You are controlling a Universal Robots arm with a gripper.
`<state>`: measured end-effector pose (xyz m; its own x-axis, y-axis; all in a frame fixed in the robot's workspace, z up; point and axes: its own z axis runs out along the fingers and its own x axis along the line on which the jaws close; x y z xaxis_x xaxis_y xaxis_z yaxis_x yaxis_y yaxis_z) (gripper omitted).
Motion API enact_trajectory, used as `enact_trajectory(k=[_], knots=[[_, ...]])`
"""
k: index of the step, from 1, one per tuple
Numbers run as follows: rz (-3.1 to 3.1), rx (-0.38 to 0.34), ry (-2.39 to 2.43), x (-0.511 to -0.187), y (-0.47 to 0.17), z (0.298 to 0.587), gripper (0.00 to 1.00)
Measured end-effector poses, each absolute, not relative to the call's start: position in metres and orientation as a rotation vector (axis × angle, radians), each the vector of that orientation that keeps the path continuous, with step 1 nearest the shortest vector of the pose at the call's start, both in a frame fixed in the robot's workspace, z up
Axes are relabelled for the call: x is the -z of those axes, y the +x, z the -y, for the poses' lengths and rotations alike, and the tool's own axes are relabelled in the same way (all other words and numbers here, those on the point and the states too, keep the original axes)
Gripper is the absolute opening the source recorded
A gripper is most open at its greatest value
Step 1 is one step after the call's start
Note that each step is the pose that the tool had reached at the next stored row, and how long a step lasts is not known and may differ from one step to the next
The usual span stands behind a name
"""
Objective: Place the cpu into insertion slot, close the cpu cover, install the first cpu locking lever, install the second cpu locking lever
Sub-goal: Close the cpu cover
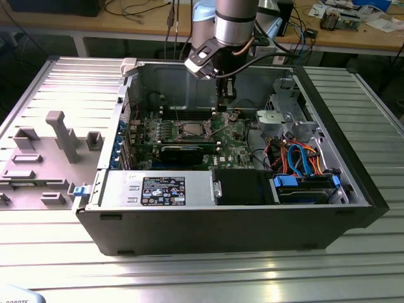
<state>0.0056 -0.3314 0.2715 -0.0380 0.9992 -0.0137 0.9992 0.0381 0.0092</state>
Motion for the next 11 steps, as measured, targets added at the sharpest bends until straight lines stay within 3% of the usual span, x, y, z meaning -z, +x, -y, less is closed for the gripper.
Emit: enact_trajectory(k=[11], knots=[[-2.251,0.006,2.167,-0.269,0.017,0.331,0.11]])
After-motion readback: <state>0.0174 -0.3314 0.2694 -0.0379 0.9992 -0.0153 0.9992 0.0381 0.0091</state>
